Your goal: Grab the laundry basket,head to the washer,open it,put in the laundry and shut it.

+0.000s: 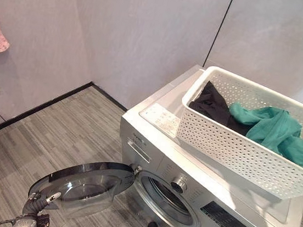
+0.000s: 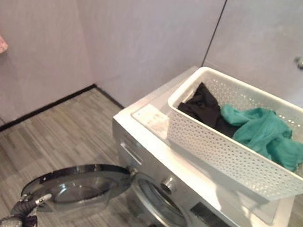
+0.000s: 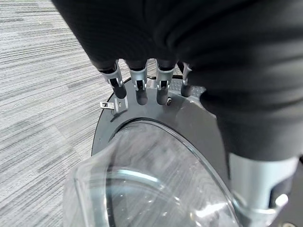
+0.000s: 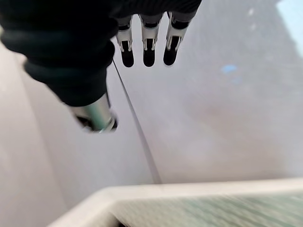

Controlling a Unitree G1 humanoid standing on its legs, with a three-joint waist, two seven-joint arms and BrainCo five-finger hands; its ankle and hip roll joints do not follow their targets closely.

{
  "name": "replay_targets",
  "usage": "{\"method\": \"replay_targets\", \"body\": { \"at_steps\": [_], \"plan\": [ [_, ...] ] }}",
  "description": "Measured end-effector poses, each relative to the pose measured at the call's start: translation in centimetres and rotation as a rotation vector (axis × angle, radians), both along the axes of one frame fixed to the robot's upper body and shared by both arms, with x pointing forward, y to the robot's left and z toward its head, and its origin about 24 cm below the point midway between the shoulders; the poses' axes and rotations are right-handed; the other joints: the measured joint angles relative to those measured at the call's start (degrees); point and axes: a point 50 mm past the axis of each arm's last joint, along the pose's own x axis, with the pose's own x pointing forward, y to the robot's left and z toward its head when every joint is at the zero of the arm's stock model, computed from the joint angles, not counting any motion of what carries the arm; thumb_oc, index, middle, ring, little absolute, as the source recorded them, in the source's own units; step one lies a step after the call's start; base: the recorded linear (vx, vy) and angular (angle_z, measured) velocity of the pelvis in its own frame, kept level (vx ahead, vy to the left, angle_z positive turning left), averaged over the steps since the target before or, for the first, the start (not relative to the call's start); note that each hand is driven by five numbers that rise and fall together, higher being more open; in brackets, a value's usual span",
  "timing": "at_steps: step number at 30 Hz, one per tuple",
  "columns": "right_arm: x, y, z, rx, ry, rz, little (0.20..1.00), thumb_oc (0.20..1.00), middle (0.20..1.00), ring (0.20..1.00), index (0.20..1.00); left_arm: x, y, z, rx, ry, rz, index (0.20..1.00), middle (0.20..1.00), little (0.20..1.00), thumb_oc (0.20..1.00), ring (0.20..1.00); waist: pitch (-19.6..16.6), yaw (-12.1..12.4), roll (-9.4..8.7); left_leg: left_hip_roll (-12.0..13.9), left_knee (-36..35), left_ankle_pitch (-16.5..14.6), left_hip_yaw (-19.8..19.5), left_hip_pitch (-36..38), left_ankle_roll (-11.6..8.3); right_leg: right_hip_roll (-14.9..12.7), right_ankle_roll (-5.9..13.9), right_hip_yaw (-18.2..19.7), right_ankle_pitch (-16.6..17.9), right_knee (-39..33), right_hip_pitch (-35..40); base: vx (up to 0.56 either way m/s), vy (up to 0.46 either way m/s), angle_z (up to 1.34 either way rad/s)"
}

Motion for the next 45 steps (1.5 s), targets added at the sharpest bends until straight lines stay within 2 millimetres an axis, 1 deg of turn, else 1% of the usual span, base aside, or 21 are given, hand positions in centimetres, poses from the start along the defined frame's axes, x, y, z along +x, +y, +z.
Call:
{"method": "replay_targets", "body": {
  "at_steps": [3, 6, 7, 8, 13, 18, 19, 21, 25, 29, 31, 32, 33, 34, 35, 36, 38, 39, 42, 45],
  "plan": [
    [-0.1, -0.2, -0.7, -0.043, 0.081, -0.006, 1.0, 1.0, 1.0, 1.0, 1.0, 0.3, -0.1, 0.2, 0.0, -0.017, -0.01, 1.0, 1.0, 1.0, 1.0, 1.0, 0.3, 0.1, -0.05, -0.1, 0.0, 0.0, 0.0, -1.1, -0.04, -0.2, -0.08, -0.1, -0.1, -0.3, -1.0, -0.01, 0.001, 0.02],
    [-0.1, -0.2, -1.9, -0.052, 0.148, -0.002, 1.0, 1.0, 1.0, 1.0, 1.0, 0.4, -0.1, 0.2, 0.0, -0.02, -0.01, 1.0, 1.0, 1.0, 1.0, 1.0, 0.4, 0.1, 0.06, -0.1, 0.0, 0.1, -0.1, -1.3, -0.05, -0.1, -0.04, -0.2, -0.1, -0.2, -1.1, 0.0, 0.001, 0.01],
    [-0.2, -0.1, -2.6, -0.068, 0.191, 0.005, 1.0, 1.0, 1.0, 1.0, 1.0, 0.4, 0.0, 0.2, 0.001, -0.021, -0.009, 1.0, 1.0, 1.0, 1.0, 1.0, 0.4, 0.1, 0.05, -0.1, 0.0, 0.0, -0.1, -1.6, -0.05, -0.1, 0.02, -0.3, -0.1, -0.3, -1.3, 0.0, 0.0, 0.0],
    [-0.4, 0.5, -3.7, -0.096, 0.267, 0.033, 1.0, 1.0, 1.0, 1.0, 1.0, 0.5, 0.1, 0.3, 0.003, -0.03, -0.004, 1.0, 1.0, 1.0, 1.0, 1.0, 0.7, 0.1, -0.06, -0.1, 0.0, 0.0, 0.0, -1.9, -0.05, -0.2, 0.19, -0.2, 0.0, -0.2, -1.8, 0.0, 0.0, 0.0],
    [-0.7, 1.7, -5.4, -0.127, 0.376, 0.116, 1.0, 1.0, 1.0, 1.0, 1.0, 0.6, 0.1, 0.5, 0.009, -0.045, -0.005, 1.0, 1.0, 1.0, 1.0, 1.0, 1.6, 0.2, -0.19, -0.1, 0.0, 0.0, 0.0, -2.1, -0.02, -0.2, 0.35, -0.2, -0.2, 0.1, -1.9, 0.0, 0.0, 0.0],
    [-0.9, 1.6, -5.9, -0.129, 0.442, 0.13, 1.0, 1.0, 1.0, 1.0, 1.0, 0.7, 0.5, 0.7, 0.008, -0.069, 0.018, 1.0, 1.0, 1.0, 1.0, 1.0, 2.0, 0.1, -0.57, -0.2, 0.0, 0.0, 0.0, -2.9, 0.0, -0.2, 0.44, -0.1, -0.1, 0.1, -2.7, 0.0, 0.0, 0.0],
    [-1.3, 1.5, -6.9, -0.153, 0.507, 0.127, 1.0, 1.0, 1.0, 1.0, 1.0, 0.8, 0.5, 0.8, 0.007, -0.076, 0.015, 1.0, 1.0, 1.0, 1.0, 1.0, 2.2, 0.1, -0.65, -0.2, 0.0, 0.0, 0.0, -3.0, 0.01, -0.3, 0.47, -0.2, -0.2, 0.1, -2.8, 0.0, 0.0, 0.0],
    [-1.5, 1.3, -7.7, -0.164, 0.567, 0.122, 1.0, 1.0, 1.0, 1.0, 1.0, 0.9, 0.6, 1.0, 0.012, -0.084, 0.014, 1.0, 1.0, 1.0, 1.0, 1.0, 3.3, 0.1, -0.8, -0.4, 0.0, 0.0, 0.0, -3.0, 0.01, -0.5, 0.51, -0.1, -0.2, 0.1, -2.8, 0.0, 0.0, 0.0],
    [-1.5, 0.7, -7.8, -0.2, 0.58, 0.096, 1.0, 1.0, 1.0, 1.0, 1.0, 0.9, 0.6, 1.0, 0.0, -0.095, 0.014, 1.0, 1.0, 1.0, 1.0, 1.0, 3.5, 0.1, -0.54, -0.5, 0.0, 0.0, -0.1, -3.7, 0.04, -0.6, 0.55, -0.2, -0.2, 0.1, -3.4, -0.01, 0.001, 0.02],
    [-1.5, -0.3, -8.7, -0.241, 0.626, 0.042, 1.0, 1.0, 1.0, 1.0, 1.0, 1.0, 0.6, 1.1, -0.012, -0.117, 0.025, 1.0, 1.0, 1.0, 1.0, 1.0, 3.7, 0.3, -0.51, -0.6, 0.0, 0.0, -0.1, -4.7, 0.06, -0.7, 0.65, -0.2, -0.1, 0.1, -4.4, 0.0, 0.0, 0.0],
    [-1.3, -0.3, -9.0, -0.269, 0.643, 0.04, 1.0, 1.0, 1.0, 1.0, 1.0, 1.3, 0.6, 1.4, -0.023, -0.152, 0.042, 1.0, 1.0, 1.0, 1.0, 1.0, 4.7, 0.3, -0.33, -0.6, 0.0, 0.0, 0.0, -4.9, 0.06, -0.7, 0.56, -0.2, 0.1, 0.2, -4.6, -0.03, -0.031, -0.02],
    [-1.1, -0.2, -9.0, -0.29, 0.647, 0.036, 1.0, 1.0, 1.0, 1.0, 1.0, 1.4, 0.8, 1.6, -0.018, -0.162, 0.037, 1.0, 1.0, 1.0, 1.0, 1.0, 5.7, 0.3, -0.6, -0.6, 0.0, 0.0, 0.0, -5.1, 0.06, -0.7, 0.61, -0.1, 0.1, 0.1, -4.9, -0.04, -0.021, 0.0],
    [-0.7, 0.1, -8.7, -0.324, 0.644, 0.037, 1.0, 1.0, 1.0, 1.0, 1.0, 1.4, 0.8, 1.9, -0.014, -0.175, 0.026, 1.0, 1.0, 1.0, 1.0, 1.0, 6.7, 0.5, -0.15, -0.5, 0.0, 0.1, -0.1, -5.3, 0.01, -0.6, 0.52, -0.2, 0.2, 0.1, -5.1, -0.06, -0.039, 0.01],
    [-0.5, 0.2, -8.5, -0.34, 0.636, 0.037, 1.0, 1.0, 1.0, 1.0, 1.0, 1.4, 0.8, 1.9, -0.014, -0.175, 0.023, 1.0, 1.0, 1.0, 1.0, 1.0, 6.8, 0.8, 0.07, -0.5, 0.0, 0.1, -0.1, -5.7, 0.02, -0.7, 0.45, -0.3, 0.3, 0.2, -5.2, -0.06, -0.03, 0.02],
    [-0.1, 0.5, -8.9, -0.371, 0.649, 0.041, 1.0, 1.0, 1.0, 1.0, 1.0, 1.4, 0.9, 2.0, -0.011, -0.179, 0.014, 1.0, 1.0, 1.0, 1.0, 1.0, 7.3, 1.3, 0.22, -0.5, 0.1, 0.2, -0.1, -6.1, 0.13, -0.8, 0.36, -0.4, 0.4, 0.2, -5.4, -0.04, -0.031, 0.0],
    [0.5, 0.7, -8.6, -0.411, 0.636, 0.032, 1.0, 1.0, 1.0, 1.0, 1.0, 1.4, 1.1, 2.2, -0.01, -0.183, 0.014, 1.0, 1.0, 1.0, 1.0, 1.0, 7.4, 0.4, -0.25, -0.6, 0.1, 0.2, -0.1, -5.9, 0.11, -0.8, 0.51, -0.3, 0.5, 0.1, -5.6, 0.0, 0.0, 0.0],
    [1.0, 1.1, -7.6, -0.488, 0.616, 0.017, 1.0, 1.0, 1.0, 1.0, 1.0, 1.6, 1.1, 2.3, -0.016, -0.191, 0.011, 1.0, 1.0, 1.0, 1.0, 1.0, 7.6, 0.6, -0.15, -0.7, 0.1, 0.4, -0.5, -6.6, -0.07, -1.0, 0.27, -0.6, 0.8, 0.2, -6.1, -0.04, -0.02, 0.08],
    [1.2, 1.3, -7.8, -0.507, 0.624, 0.018, 1.0, 1.0, 1.0, 1.0, 1.0, 1.9, 1.1, 2.3, -0.017, -0.195, 0.011, 1.0, 1.0, 1.0, 1.0, 1.0, 7.6, 0.7, -0.13, -0.6, 0.1, 0.5, -0.9, -6.9, -0.2, -0.9, 0.26, -1.0, 0.8, 0.1, -6.2, -0.04, -0.043, 0.17],
    [1.7, 1.1, -8.0, -0.47, 0.596, 0.008, 1.0, 1.0, 1.0, 1.0, 1.0, 1.9, 1.2, 2.4, -0.012, -0.193, 0.004, 1.0, 1.0, 1.0, 1.0, 1.0, 7.6, 0.7, -0.11, -0.3, 0.1, 0.8, -1.6, -8.0, -0.37, -0.8, 0.26, -1.5, 0.7, 0.1, -7.0, -0.02, -0.025, 0.08],
    [1.7, 0.8, -8.3, -0.44, 0.593, 0.001, 1.0, 1.0, 1.0, 1.0, 1.0, 1.8, 1.0, 2.2, -0.014, -0.175, -0.017, 1.0, 1.0, 1.0, 1.0, 1.0, 7.4, 1.0, 0.25, -0.2, 0.1, 0.9, -1.6, -8.1, -0.44, -0.8, 0.27, -1.6, 0.7, 0.1, -7.0, -0.01, -0.023, 0.01]
  ]
}}
